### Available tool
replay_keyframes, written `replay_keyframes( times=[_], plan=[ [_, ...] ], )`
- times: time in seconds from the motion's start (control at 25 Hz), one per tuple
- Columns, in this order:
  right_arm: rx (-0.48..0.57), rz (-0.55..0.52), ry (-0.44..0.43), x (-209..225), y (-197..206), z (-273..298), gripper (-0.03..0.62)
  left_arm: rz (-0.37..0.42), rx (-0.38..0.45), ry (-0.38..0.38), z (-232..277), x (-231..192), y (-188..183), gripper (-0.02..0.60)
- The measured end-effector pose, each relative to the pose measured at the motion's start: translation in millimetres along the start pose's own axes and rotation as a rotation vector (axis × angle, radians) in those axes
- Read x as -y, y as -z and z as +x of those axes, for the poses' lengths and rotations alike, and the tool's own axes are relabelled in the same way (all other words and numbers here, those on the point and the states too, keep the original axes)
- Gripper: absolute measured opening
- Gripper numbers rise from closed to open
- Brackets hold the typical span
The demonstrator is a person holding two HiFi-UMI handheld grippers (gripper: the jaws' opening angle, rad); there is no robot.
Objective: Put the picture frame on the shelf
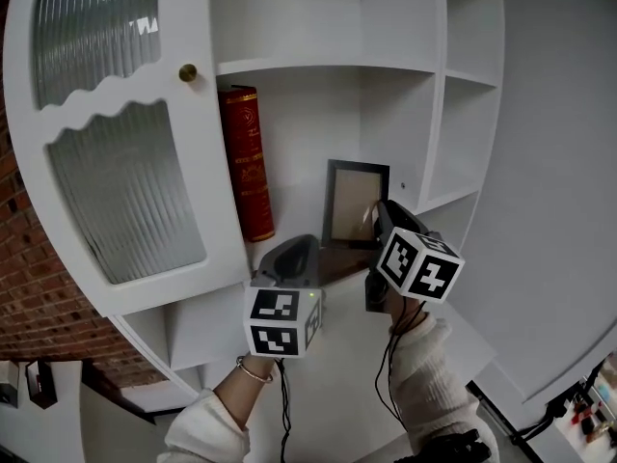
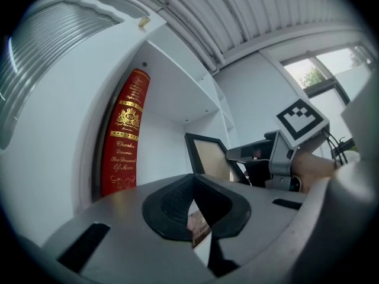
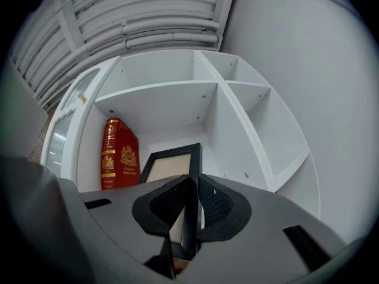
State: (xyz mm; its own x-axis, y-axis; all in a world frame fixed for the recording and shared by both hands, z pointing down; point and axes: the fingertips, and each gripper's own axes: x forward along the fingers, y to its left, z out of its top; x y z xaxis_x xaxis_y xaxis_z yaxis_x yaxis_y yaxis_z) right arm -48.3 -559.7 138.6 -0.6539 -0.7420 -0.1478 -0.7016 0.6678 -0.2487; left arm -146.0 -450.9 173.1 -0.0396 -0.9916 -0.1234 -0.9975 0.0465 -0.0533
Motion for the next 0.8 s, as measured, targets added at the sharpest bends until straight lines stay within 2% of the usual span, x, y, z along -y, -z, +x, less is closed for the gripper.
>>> replay_keyframes(
  times=[0.36, 0.52, 0.68, 0.8],
  plan=[
    [-0.097, -0.003, -0.031, -5, 14, 40, 0.071, -0.027, -0.031, -0.060, 15, -14, -5, 0.005],
    [-0.144, -0.014, -0.035, -7, 18, 54, 0.072, -0.014, -0.037, -0.078, 18, -17, -6, 0.005],
    [-0.158, -0.006, -0.028, -5, 25, 61, 0.072, -0.027, -0.048, -0.082, 18, -16, -2, 0.005],
    [-0.167, 0.012, -0.016, -2, 32, 64, 0.072, -0.005, -0.047, -0.094, 16, -15, -2, 0.005]
  ],
)
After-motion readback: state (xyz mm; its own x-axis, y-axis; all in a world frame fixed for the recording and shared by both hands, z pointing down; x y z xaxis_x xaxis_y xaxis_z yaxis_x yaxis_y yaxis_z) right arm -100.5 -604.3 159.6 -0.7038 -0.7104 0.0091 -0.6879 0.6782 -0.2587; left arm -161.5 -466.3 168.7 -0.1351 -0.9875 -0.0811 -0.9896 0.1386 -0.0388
